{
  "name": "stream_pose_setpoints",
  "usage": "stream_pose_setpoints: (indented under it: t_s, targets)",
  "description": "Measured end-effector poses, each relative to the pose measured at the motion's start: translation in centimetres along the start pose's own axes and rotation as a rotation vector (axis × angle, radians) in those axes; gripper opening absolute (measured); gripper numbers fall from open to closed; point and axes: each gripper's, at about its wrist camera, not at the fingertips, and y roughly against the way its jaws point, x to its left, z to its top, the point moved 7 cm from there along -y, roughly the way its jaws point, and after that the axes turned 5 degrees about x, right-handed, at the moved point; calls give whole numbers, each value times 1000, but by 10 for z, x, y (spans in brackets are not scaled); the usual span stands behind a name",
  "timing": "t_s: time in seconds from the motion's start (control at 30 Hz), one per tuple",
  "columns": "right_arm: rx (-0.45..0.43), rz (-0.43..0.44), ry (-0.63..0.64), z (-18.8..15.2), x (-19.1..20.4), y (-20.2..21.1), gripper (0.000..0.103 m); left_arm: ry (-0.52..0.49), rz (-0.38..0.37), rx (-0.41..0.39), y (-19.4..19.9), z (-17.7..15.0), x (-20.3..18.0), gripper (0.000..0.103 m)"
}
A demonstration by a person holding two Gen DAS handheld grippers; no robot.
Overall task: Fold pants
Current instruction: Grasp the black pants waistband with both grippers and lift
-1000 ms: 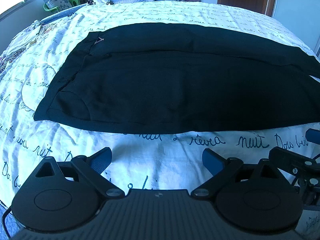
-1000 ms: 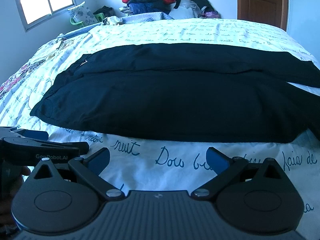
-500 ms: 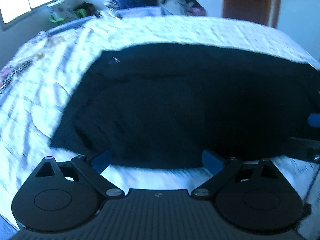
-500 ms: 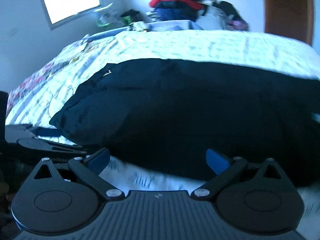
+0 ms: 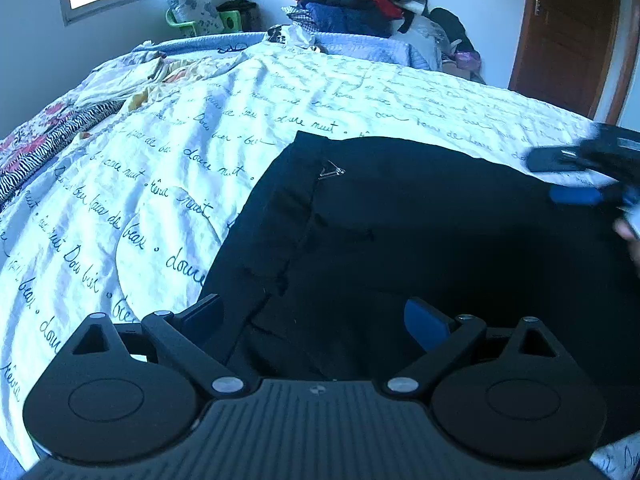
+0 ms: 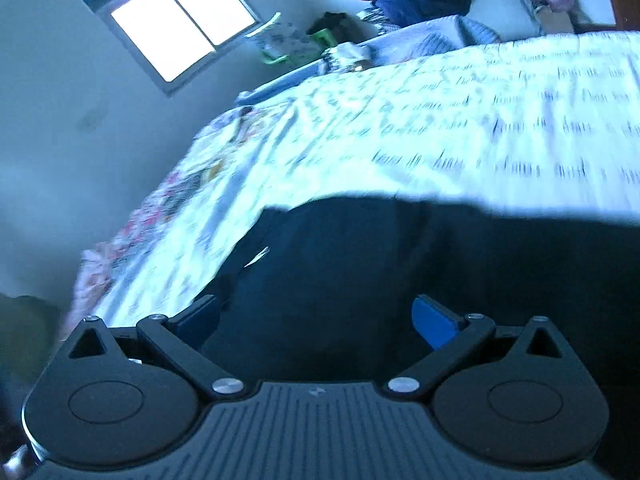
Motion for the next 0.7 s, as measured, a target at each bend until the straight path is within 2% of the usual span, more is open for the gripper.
stream_pose_setpoints:
  t_s: [0.07,0.17,0.2,0.27,0.37,0.43,0.5,0.57,0.63,0.67,0.7]
  targets:
    - [3,-77,72,21,-8,-23,102,-3,5,2,-5,4,1,97]
    - [39,-134,184,42,-22,-58,102,-21,21,2,-13,10,1,97]
    - [50,-143,220,49,-24,-69,96,-25,26,2,-15,12,1,97]
    - [65,-160,270,55,-29,-82,92,-32,31,6,-23,18,0,97]
    - [90,-139,353,68,-28,-103,72,-40,37,15,-32,26,-2,97]
    - [137,-140,383,73,-29,-118,66,-42,35,21,-39,32,-4,97]
    - [185,-146,414,74,-30,-131,64,-44,29,23,-45,40,-6,97]
    - [222,-114,426,72,-30,-138,62,-40,24,30,-51,48,-8,97]
    - [243,-81,449,67,-27,-136,54,-22,5,32,-58,59,-8,97]
    - [250,-68,454,65,-26,-134,44,-8,0,33,-61,66,-8,97]
    - [251,-55,460,63,-24,-130,29,9,-7,37,-66,73,-8,97]
